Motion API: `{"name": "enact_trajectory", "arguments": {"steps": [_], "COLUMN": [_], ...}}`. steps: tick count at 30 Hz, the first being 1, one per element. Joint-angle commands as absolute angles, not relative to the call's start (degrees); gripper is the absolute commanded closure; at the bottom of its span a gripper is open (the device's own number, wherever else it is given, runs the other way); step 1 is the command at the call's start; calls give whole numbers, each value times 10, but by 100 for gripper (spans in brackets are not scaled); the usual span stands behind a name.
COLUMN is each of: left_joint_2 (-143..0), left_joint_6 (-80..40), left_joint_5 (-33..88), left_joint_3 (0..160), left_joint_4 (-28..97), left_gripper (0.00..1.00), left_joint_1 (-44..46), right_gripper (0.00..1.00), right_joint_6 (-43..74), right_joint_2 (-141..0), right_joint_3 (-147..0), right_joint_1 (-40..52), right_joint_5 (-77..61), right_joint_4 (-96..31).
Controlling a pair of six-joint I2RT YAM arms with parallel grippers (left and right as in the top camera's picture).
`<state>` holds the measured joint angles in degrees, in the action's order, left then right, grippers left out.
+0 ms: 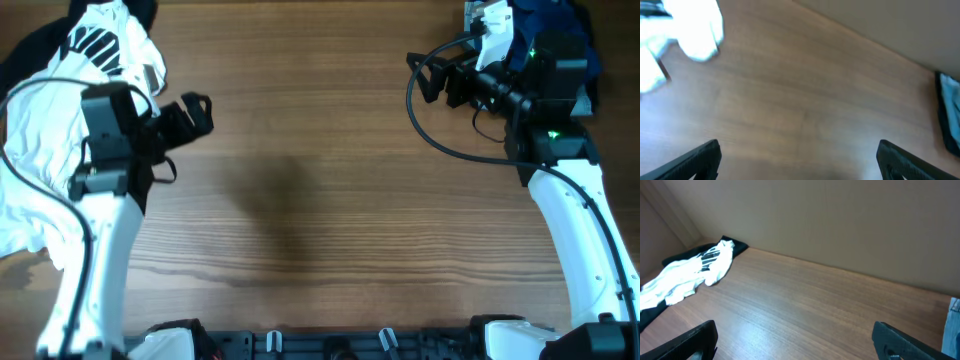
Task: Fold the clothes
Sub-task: 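Reach the left gripper into the white shirt pile at left, then grasp the white shirt with the left gripper and drag it rightward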
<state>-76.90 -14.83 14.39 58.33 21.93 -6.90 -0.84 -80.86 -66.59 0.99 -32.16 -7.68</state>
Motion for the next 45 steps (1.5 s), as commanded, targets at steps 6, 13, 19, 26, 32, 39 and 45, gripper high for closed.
{"name": "enact_trajectory", "arguments": {"steps": [6,13,19,26,32,39,45], "left_joint_2": [-1035,-1174,-1243,-1315,-1297,-995,-804], "left_joint_6": [-72,-73,-73,-83,-125,-125,-125], "left_joint_5": [-26,-87,-86,-78,-77,-76,-76], "left_joint_3": [732,732,742,784,784,785,785], "left_joint_4": [128,-50,-119,-122,-124,39,82], "left_gripper": [1,6,11,53,96,96,96], "left_joint_1": [-93,-93,-105,-108,-106,-37,106], "right_gripper": [9,20,29,40,49,54,55], "right_joint_6": [0,2,2,10,41,62,62], "right_joint_2": [-827,-862,-879,-887,-887,-880,-834], "right_joint_3": [-679,-679,-679,-679,-679,-679,-679], "right_joint_1": [12,12,13,13,13,13,12], "right_joint_5": [-320,-315,-315,-305,-278,-277,-279], "right_joint_4": [-123,-151,-151,-145,-124,-57,-75]}}
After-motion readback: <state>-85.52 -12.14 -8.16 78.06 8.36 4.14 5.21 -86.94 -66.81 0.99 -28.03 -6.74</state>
